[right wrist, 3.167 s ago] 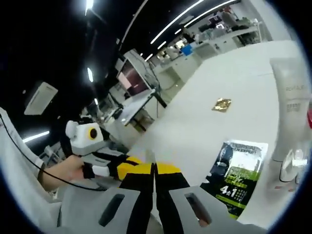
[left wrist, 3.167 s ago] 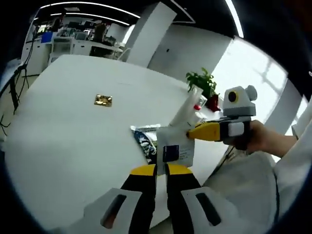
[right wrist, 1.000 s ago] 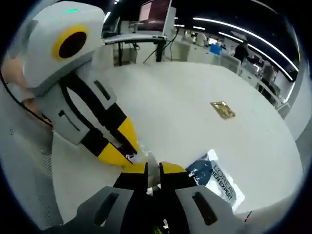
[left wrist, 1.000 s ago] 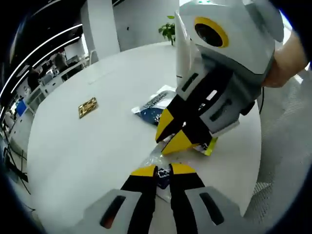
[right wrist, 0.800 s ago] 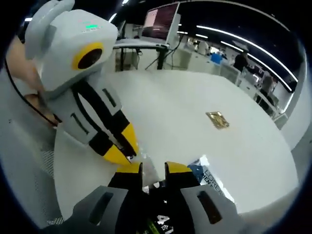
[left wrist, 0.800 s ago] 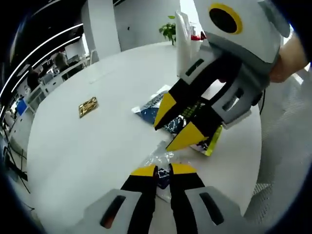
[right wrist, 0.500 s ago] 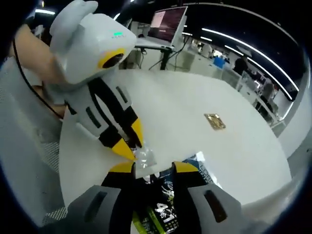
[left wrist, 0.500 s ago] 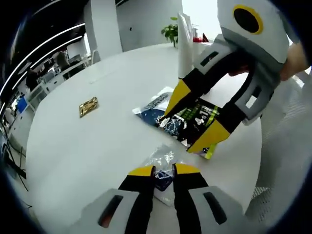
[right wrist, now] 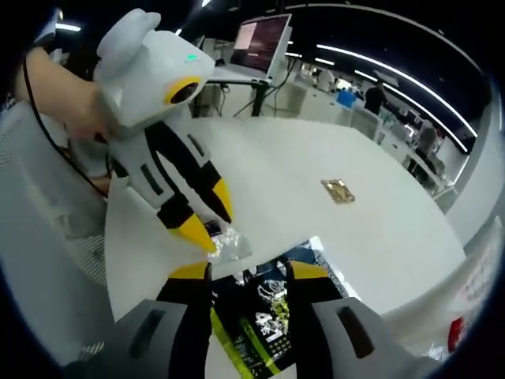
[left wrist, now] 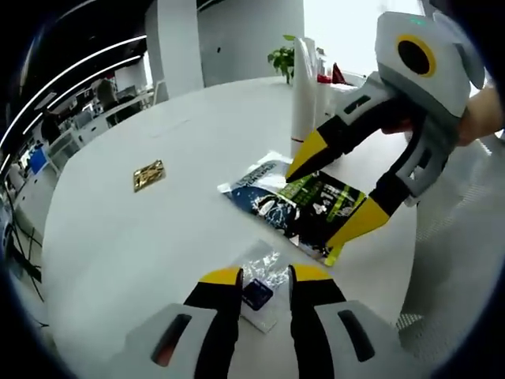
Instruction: Arrange the skincare products in the storage area until every visible bottle or jar stands upright without overlapping.
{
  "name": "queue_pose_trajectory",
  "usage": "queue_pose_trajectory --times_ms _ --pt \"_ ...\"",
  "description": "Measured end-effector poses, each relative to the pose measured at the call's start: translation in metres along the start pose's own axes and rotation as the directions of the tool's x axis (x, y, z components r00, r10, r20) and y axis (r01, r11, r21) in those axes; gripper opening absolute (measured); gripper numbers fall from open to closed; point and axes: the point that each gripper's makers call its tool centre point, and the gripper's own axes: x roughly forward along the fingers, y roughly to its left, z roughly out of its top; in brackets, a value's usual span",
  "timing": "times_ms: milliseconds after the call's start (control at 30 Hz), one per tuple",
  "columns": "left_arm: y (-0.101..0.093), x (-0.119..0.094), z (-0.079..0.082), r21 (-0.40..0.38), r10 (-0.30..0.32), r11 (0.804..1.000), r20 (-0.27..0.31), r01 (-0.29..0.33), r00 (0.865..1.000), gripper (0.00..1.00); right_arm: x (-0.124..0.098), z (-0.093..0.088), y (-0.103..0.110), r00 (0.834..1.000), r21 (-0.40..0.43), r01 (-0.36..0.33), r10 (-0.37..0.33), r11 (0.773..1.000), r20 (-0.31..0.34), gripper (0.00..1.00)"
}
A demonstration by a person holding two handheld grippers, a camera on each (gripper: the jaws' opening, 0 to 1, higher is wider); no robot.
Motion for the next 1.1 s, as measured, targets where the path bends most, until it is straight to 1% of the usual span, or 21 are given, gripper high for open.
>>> queue_pose_trajectory --times_ms 200,267,367,433,533,667,767,800,833,900,1000,1100 --pt "0.005 -0.009 0.002 -0.045 0.029 0.999 0.007 -0.028 1.0 0.33 -0.02 0.003 -0.001 0.999 0.017 0.026 -0.026 1.0 0.019 0.45" --pt "0.004 -0.016 0.007 -0.067 0.031 0.997 0.009 -0.03 0.999 0.38 -0.03 0.004 -0.001 0.999 0.018 0.039 -0.039 0.999 0.023 0.47" --pt "0.003 -0.024 0.012 -0.091 0.05 0.995 0.015 -0.048 0.999 0.48 -0.045 0.009 0.001 0.998 0.024 0.046 -0.046 0.999 0.029 0.49" --pt "0.002 -0.03 0.015 -0.102 0.058 0.993 0.015 -0.056 0.998 0.52 -0.05 0.009 0.002 0.998 0.03 0.051 -0.052 0.998 0.035 0.51" --pt "0.001 -0.033 0.015 -0.119 0.064 0.991 0.009 -0.063 0.998 0.58 -0.058 0.007 -0.002 0.997 0.045 0.066 -0.068 0.997 0.04 0.55" --pt "0.001 -0.038 0.015 -0.147 0.076 0.986 0.003 -0.075 0.997 0.66 -0.076 0.008 -0.008 0.994 0.086 0.092 -0.097 0.992 0.056 0.6" --pt "0.001 -0.044 0.012 -0.157 0.088 0.984 -0.02 -0.09 0.996 0.69 -0.083 0.002 -0.011 0.992 0.113 0.104 -0.111 0.988 0.062 0.64" --pt "0.0 -0.046 0.012 -0.158 0.094 0.983 -0.022 -0.096 0.995 0.7 -0.084 0.0 -0.011 0.991 0.148 0.099 -0.111 0.984 0.075 0.65" --pt "0.0 -0.048 0.012 -0.161 0.098 0.982 -0.023 -0.101 0.995 0.71 -0.086 -0.003 -0.013 0.991 0.162 0.103 -0.116 0.981 0.073 0.67" --pt "0.001 -0.05 0.01 -0.178 0.101 0.978 -0.028 -0.105 0.994 0.73 -0.092 -0.007 -0.014 0.99 0.166 0.108 -0.121 0.98 0.07 0.71" --pt "-0.001 -0.056 0.011 -0.201 0.104 0.974 -0.023 -0.107 0.994 0.76 -0.1 -0.014 -0.017 0.989 0.174 0.122 -0.135 0.977 0.065 0.74" --pt "-0.003 -0.063 0.011 -0.217 0.11 0.97 -0.024 -0.113 0.994 0.8 -0.11 -0.019 -0.021 0.986 0.221 0.135 -0.153 0.966 0.069 0.78"
